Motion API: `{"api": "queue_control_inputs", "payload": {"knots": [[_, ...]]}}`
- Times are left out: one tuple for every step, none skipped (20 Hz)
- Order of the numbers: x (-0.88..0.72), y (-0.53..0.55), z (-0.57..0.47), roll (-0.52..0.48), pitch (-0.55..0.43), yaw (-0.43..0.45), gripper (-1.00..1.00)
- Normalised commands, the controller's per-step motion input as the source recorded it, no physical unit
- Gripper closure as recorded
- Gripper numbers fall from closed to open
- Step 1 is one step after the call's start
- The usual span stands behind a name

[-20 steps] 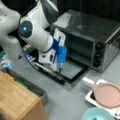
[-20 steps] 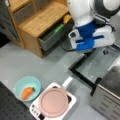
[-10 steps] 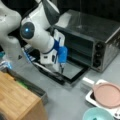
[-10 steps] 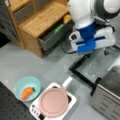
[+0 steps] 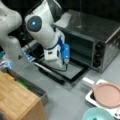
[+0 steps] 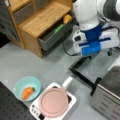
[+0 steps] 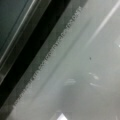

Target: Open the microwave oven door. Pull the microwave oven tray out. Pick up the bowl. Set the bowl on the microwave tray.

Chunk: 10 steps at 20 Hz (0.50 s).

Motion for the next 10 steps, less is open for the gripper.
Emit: {"api": "queue_control_inputs", "payload": {"knots": [[-0.05,0.17,0.00,-0.035,-0.057,0.100,-1.00],[-0.05,0.14,0.00,-0.030,-0.057,0.085,-1.00],[-0.04,0.11,0.00,-0.025,-0.057,0.070,-1.00],[-0.03,0.09,0.01,-0.020,-0.057,0.058,-1.00],[-0.03,0.07,0.01,-0.017,-0.057,0.048,-1.00],[-0.02,0.05,0.01,-0.015,-0.057,0.041,-1.00],[-0.02,0.04,0.01,-0.013,-0.057,0.036,-1.00],[-0.02,0.04,0.01,-0.013,-0.057,0.035,-1.00],[-0.02,0.04,0.01,-0.013,-0.057,0.035,-1.00],[-0.02,0.04,0.01,-0.013,-0.057,0.035,-1.00]]}}
